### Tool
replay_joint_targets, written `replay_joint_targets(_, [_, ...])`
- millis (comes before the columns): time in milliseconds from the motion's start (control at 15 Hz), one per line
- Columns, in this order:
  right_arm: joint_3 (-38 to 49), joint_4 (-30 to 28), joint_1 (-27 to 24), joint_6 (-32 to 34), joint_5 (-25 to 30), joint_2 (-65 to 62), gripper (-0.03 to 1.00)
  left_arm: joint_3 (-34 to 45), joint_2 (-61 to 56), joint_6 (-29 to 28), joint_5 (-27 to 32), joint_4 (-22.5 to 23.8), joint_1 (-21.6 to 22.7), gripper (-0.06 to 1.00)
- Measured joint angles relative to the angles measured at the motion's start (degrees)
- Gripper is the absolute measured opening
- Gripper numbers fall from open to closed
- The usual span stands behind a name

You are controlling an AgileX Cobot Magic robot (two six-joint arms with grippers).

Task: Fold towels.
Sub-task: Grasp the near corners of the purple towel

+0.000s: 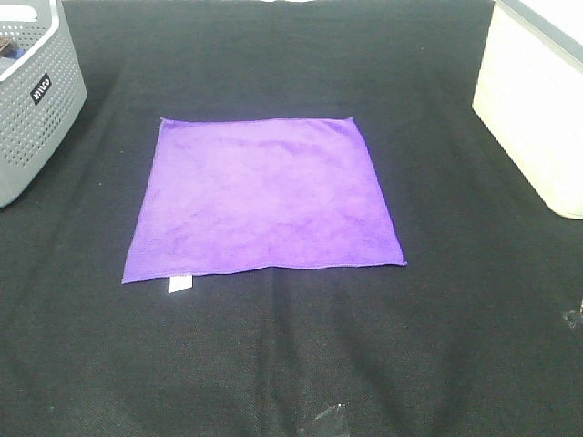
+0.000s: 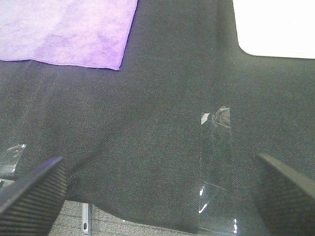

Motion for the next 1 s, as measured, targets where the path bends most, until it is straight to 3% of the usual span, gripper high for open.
replay_joint_targets(1000, [0.0,0.0,0.0,0.0,0.0,0.0,0.96,0.0,0.0,0.1,0.0,1.0,0.0,0.99])
